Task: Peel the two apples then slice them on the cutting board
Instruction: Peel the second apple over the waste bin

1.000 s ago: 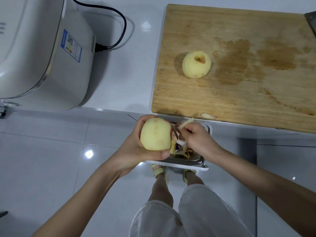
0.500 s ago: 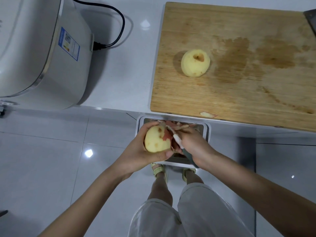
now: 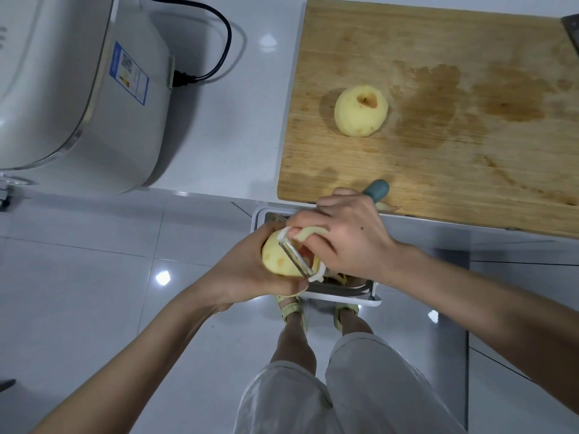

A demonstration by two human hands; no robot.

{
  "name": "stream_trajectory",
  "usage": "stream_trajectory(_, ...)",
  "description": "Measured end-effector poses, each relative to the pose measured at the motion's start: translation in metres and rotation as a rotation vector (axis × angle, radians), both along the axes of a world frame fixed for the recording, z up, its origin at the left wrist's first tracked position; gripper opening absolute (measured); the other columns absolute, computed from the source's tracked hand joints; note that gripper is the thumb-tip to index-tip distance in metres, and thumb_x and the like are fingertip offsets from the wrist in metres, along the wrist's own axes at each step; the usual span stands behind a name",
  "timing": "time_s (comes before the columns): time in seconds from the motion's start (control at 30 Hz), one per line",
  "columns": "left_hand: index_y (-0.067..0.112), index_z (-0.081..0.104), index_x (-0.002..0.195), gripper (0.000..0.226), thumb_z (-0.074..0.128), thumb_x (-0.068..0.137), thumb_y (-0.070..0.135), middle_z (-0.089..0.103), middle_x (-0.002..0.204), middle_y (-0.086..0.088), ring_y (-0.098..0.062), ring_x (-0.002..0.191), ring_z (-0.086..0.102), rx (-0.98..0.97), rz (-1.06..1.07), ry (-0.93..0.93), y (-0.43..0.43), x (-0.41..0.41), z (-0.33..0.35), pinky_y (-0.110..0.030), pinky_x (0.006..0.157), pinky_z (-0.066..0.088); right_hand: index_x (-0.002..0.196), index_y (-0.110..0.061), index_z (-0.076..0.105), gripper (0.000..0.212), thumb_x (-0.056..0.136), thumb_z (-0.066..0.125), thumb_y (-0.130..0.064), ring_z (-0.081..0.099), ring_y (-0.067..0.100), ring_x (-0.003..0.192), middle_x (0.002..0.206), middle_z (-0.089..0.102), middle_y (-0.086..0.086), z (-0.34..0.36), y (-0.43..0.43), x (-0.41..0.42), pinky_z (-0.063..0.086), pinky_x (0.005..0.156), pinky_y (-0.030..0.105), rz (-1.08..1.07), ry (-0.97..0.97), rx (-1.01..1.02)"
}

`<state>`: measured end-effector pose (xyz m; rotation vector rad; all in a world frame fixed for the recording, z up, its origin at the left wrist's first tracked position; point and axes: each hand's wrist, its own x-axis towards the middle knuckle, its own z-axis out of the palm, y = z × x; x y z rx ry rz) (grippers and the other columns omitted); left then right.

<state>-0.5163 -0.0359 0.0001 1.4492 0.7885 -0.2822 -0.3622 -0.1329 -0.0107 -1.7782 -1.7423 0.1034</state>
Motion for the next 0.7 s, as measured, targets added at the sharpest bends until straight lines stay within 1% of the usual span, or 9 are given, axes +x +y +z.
stream_trajectory(0.13,0.033,0.056,0.109,0.075,0.083,0.040,0.027,0.067,0.095,0.014,-0.006,0.089,0.066,-0.101,0.033,-0.077,0.001,-0.006,0.009,-0.019,0.067,0.051,0.077,-0.019,0.070,0.017,0.079,0.054,-0.013,0.055,0.018,0.047,0.048,0.056,-0.002,-0.017,-0.011,0.017,0.047,0.057,0.027,-0.069,0.041,-0.170)
stream_trajectory(0.2,0.033,0.056,0.109,0.075,0.083,0.041,0.024,0.066,0.098,0.015,-0.006,0.092,0.066,-0.139,0.062,-0.131,0.002,-0.004,0.013,-0.020,0.068,0.051,0.068,-0.016,0.064,0.020,0.074,0.047,-0.008,0.051,0.019,0.042,0.044,0.050,-0.003,-0.023,-0.017,0.014,0.042,0.052,0.023,-0.109,0.075,-0.236)
stream_trajectory(0.27,0.039,0.056,0.107,0.073,0.084,0.040,0.026,0.064,0.102,0.015,-0.005,0.094,0.065,-0.110,0.064,-0.136,0.003,-0.001,0.014,-0.020,0.070,0.052,0.068,-0.019,0.063,0.021,0.077,0.046,-0.011,0.051,0.018,0.040,0.043,0.050,-0.005,-0.021,-0.020,0.011,0.040,0.048,0.020,-0.190,0.147,-0.262)
stream_trajectory(0.33,0.047,0.056,0.101,0.071,0.084,0.039,0.029,0.063,0.101,0.018,-0.004,0.093,0.064,-0.080,0.068,-0.100,0.005,-0.002,0.011,-0.020,0.070,0.052,0.080,-0.024,0.070,0.021,0.085,0.049,-0.023,0.055,0.015,0.043,0.047,0.057,-0.005,-0.017,-0.022,0.012,0.039,0.048,0.018,-0.286,0.196,-0.253)
stream_trajectory(0.4,0.047,0.056,0.100,0.070,0.084,0.038,0.030,0.063,0.096,0.019,-0.003,0.089,0.064,-0.090,0.084,-0.066,0.005,-0.005,0.006,-0.020,0.068,0.052,0.087,-0.025,0.070,0.022,0.090,0.049,-0.031,0.056,0.014,0.045,0.050,0.060,-0.005,-0.009,-0.022,0.014,0.036,0.046,0.015,-0.329,0.233,-0.241)
stream_trajectory(0.47,0.037,0.055,0.105,0.075,0.083,0.036,0.028,0.064,0.095,0.013,-0.004,0.085,0.066,-0.139,0.111,-0.048,0.004,-0.007,0.001,-0.021,0.067,0.052,0.086,-0.024,0.070,0.023,0.090,0.049,-0.032,0.057,0.015,0.048,0.053,0.062,-0.004,0.000,-0.018,0.009,0.041,0.046,0.019,-0.292,0.245,-0.181)
stream_trajectory(0.53,0.026,0.053,0.107,0.076,0.081,0.037,0.024,0.064,0.093,0.007,-0.006,0.082,0.065,-0.205,0.128,-0.052,0.001,-0.005,-0.002,-0.023,0.066,0.052,0.082,-0.022,0.071,0.022,0.088,0.051,-0.028,0.061,0.016,0.053,0.056,0.065,-0.003,0.006,-0.013,-0.002,0.047,0.054,0.026,-0.213,0.189,-0.092)
stream_trajectory(0.63,0.021,0.052,0.110,0.076,0.080,0.039,0.020,0.063,0.094,0.002,-0.009,0.084,0.063,-0.272,0.136,-0.073,-0.003,-0.003,-0.003,-0.026,0.066,0.053,0.078,-0.017,0.071,0.023,0.088,0.052,-0.024,0.061,0.020,0.055,0.059,0.066,-0.003,0.004,-0.007,-0.010,0.047,0.059,0.032,-0.153,0.111,-0.012)
stream_trajectory(0.7,0.020,0.052,0.109,0.075,0.080,0.039,0.020,0.064,0.093,0.003,-0.011,0.086,0.062,-0.280,0.159,-0.093,-0.003,-0.004,-0.004,-0.027,0.068,0.053,0.078,-0.015,0.071,0.024,0.089,0.051,-0.023,0.061,0.019,0.056,0.060,0.067,-0.002,0.003,-0.007,-0.009,0.047,0.059,0.033,-0.160,0.154,0.013)
